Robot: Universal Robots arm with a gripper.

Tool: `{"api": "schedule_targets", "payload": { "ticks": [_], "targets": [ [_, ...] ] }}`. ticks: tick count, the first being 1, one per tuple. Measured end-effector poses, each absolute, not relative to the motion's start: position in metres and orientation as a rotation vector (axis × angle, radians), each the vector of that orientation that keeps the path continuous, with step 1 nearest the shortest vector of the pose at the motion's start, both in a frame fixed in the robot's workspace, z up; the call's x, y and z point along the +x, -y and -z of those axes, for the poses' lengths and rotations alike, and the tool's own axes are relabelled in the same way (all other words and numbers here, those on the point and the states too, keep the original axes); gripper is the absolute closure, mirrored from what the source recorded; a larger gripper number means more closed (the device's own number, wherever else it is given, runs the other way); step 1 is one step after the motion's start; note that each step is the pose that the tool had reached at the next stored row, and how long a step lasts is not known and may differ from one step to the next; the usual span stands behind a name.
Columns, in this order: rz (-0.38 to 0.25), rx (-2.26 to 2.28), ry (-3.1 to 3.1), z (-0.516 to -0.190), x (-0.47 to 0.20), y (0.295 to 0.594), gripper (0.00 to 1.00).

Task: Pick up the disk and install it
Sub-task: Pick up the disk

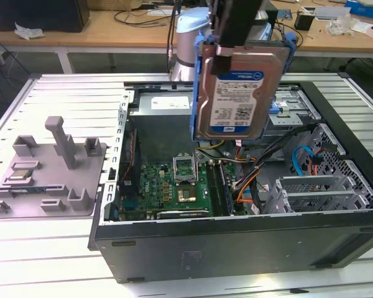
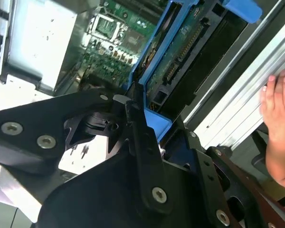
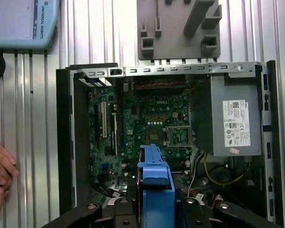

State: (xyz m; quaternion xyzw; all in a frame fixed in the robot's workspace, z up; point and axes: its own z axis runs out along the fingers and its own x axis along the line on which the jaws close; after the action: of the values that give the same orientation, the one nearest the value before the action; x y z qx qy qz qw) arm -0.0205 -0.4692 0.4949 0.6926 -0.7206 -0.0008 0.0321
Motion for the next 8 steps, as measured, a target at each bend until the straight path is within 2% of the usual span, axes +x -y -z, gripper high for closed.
{"api": "schedule_targets", "payload": {
  "ticks": [8],
  "targets": [
    [0.005, 2.133, 2.216, -0.495, 0.017, 0.485, 0.63]
  ]
}}
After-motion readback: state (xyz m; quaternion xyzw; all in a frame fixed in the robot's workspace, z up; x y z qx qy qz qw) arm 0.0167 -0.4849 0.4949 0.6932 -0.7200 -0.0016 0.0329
